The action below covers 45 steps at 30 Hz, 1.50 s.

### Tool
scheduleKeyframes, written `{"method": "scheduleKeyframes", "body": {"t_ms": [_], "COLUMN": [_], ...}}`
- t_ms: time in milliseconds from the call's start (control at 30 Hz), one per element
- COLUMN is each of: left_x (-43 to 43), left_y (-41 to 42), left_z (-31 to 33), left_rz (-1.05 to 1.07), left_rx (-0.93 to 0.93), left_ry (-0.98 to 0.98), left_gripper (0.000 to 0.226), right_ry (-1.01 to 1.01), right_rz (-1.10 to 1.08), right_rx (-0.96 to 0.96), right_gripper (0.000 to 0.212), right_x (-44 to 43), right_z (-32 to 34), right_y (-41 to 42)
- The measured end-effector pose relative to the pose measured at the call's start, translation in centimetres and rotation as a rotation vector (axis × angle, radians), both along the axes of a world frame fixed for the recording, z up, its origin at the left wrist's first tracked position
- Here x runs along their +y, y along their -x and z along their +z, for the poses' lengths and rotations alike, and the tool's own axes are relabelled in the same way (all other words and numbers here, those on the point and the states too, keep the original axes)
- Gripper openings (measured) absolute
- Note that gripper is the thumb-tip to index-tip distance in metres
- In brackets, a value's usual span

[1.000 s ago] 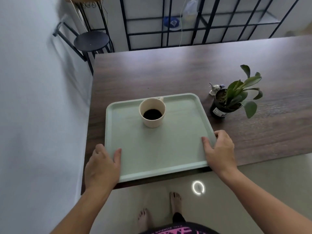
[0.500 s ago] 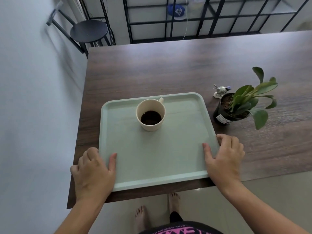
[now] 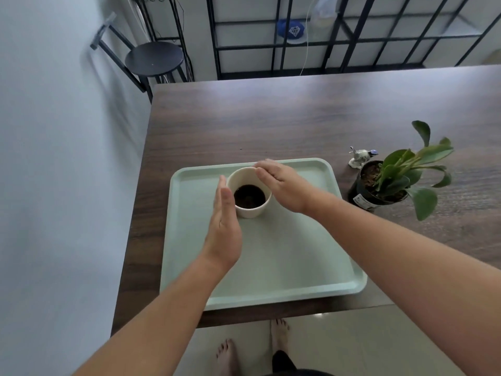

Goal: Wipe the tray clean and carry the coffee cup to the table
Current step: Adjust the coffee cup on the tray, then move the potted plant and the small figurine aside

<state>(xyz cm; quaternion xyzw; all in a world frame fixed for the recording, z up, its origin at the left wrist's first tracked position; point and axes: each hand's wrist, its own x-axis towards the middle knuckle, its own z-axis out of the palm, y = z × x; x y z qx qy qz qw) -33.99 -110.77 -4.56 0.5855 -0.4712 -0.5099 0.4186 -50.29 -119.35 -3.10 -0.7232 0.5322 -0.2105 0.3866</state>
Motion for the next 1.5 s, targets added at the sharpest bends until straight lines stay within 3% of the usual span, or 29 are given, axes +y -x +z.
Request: {"method": "scheduleKeyframes", "body": {"t_ms": [200,400,733,867,933,1033,1133,1233,1333,1500], "left_x": [-0.5,-0.6,0.8,-1.9,-4.4,-7.9,-11.3,-13.9,-15.4,-16.1], "left_y": [-0.3,-0.1,0.2,-0.8,-1.0,2.1,8.3,14.0,17.7,21.5], "left_z": [-0.3,0.6,0.7,2.3,3.6,5.5,5.8,5.6,5.1,4.1], "left_rz": [-0.119,-0.224,-0.275,-0.139,-0.075,-0.182,-0.458,-0.611,-0.631,-0.703], "left_rx": [0.088,0.12,0.098,0.115,0.032,-0.17,-0.413,-0.498,-0.562,-0.664], "left_ry": [-0.044,-0.093,-0.115,-0.058,0.011,0.162,0.186,0.034,-0.039,-0.015], "left_gripper": [0.105,0.116,0.12,0.11,0.088,0.045,0.049,0.057,0.058,0.046], "right_ry": [-0.053,-0.054,-0.047,0.113,0.116,0.053,0.01,0.018,0.122,0.301], "right_rz": [-0.254,-0.41,-0.475,-0.786,-1.036,-1.226,-1.175,-1.124,-1.127,-1.015], "right_rx": [-0.24,-0.259,-0.302,-0.4,-0.422,-0.298,-0.353,-0.43,-0.487,-0.486], "right_gripper": [0.037,0.037,0.035,0.018,0.032,0.077,0.109,0.1,0.07,0.101], "right_x": [4.4,7.9,10.5,12.8,14.3,14.1,11.5,9.0,8.0,7.6], "right_z": [-1.0,-1.0,-0.7,-0.4,-0.8,-1.4,-1.3,-1.9,-3.1,-2.6], "right_y": [1.0,1.0,0.8,2.9,4.8,8.0,10.1,11.1,11.9,12.9]}}
